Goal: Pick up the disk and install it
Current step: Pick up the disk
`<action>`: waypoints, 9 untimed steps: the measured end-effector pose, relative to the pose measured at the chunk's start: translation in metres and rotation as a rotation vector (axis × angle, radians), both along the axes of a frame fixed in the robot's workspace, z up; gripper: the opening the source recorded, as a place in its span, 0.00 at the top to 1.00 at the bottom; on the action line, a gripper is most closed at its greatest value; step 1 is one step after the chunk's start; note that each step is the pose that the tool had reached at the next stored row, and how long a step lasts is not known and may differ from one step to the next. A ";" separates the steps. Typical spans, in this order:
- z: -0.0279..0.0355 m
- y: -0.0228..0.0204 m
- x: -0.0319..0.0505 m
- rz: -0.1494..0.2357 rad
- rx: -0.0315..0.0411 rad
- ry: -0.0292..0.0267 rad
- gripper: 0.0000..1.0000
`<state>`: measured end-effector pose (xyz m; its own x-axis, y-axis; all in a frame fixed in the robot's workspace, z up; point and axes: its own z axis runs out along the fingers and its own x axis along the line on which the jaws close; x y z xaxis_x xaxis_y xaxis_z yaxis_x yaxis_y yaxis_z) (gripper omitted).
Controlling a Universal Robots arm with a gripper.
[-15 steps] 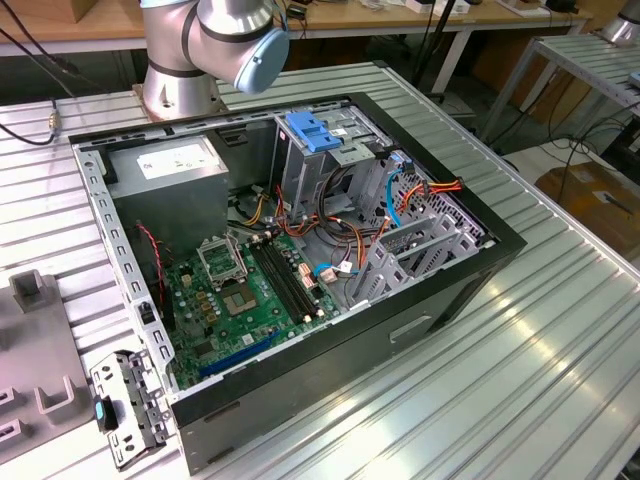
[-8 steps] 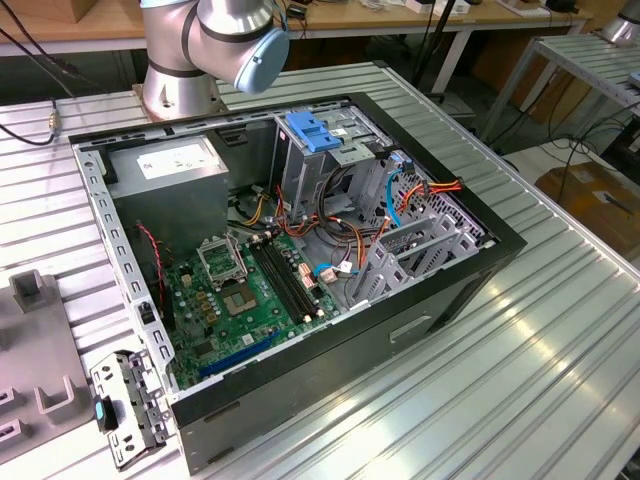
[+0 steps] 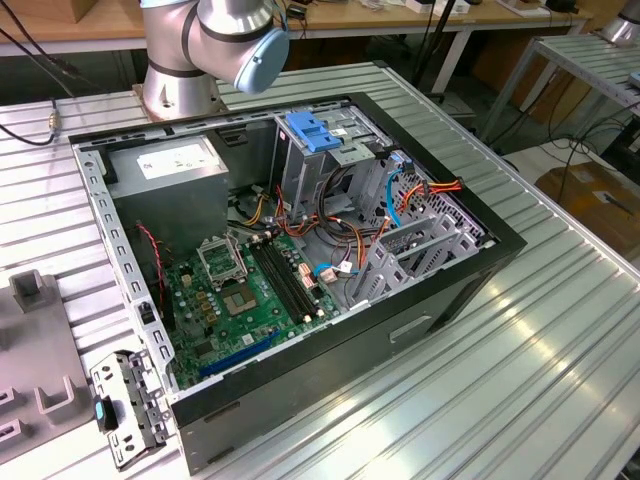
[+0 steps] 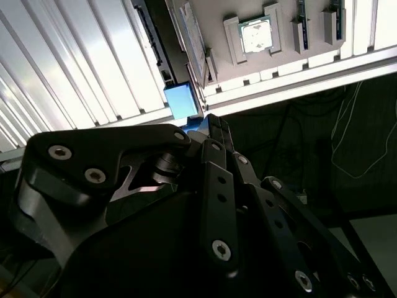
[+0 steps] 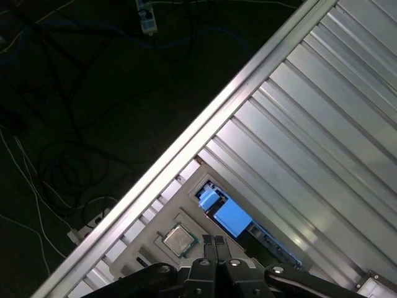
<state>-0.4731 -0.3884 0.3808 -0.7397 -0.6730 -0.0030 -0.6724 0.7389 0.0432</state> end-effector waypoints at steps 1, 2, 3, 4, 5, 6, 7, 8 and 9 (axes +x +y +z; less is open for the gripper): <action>0.0000 0.0000 0.0000 0.000 0.0000 -0.0001 0.89; 0.0000 0.0000 0.0000 0.000 0.0000 0.0000 0.89; 0.0000 0.0000 0.0000 0.000 0.0000 0.0000 0.89; 0.0000 0.0000 0.0000 0.000 0.0000 0.0000 0.89; 0.0000 0.0000 0.0000 0.000 0.0000 0.0000 0.89; 0.0000 0.0000 0.0000 0.000 0.0000 0.0000 0.89; 0.0000 0.0000 0.0000 0.000 0.0000 0.0000 0.89; 0.0000 0.0000 0.0000 0.000 0.0000 0.0000 0.89; 0.0000 0.0000 0.0000 0.000 0.0000 -0.0001 0.89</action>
<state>-0.4731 -0.3884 0.3807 -0.7395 -0.6732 -0.0031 -0.6726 0.7387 0.0432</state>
